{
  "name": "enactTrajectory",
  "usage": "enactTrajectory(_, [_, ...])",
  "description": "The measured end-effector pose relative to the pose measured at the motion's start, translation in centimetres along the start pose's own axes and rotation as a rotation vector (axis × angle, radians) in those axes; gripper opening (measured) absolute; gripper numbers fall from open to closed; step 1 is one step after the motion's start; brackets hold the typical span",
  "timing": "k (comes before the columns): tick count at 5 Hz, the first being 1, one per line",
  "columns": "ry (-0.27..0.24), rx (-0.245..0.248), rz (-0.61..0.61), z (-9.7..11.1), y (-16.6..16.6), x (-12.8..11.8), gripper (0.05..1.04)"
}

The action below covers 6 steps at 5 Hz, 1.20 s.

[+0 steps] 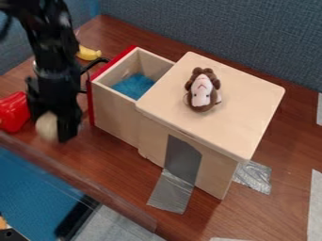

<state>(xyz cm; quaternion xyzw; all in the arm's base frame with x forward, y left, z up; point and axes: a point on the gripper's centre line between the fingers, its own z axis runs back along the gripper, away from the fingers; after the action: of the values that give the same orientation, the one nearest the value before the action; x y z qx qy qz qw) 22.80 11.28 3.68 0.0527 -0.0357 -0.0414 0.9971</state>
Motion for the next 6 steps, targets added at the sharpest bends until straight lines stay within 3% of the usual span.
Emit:
enactTrajectory(1, [-0.091, -0.048, 0.012, 4.4, -0.7, 0.9, 0.885])
enactTrajectory(2, [-0.150, -0.090, -0.003, 7.3, -2.4, 3.6, 0.885])
enactTrajectory(3, [-0.223, -0.098, -0.024, 9.5, -3.8, 6.8, 0.885])
enactTrajectory(4, [-0.226, -0.113, -0.034, 8.9, -4.7, 9.2, 0.885])
enactTrajectory(6, [-0.198, -0.102, -0.034, 6.4, -5.1, 11.3, 0.885])
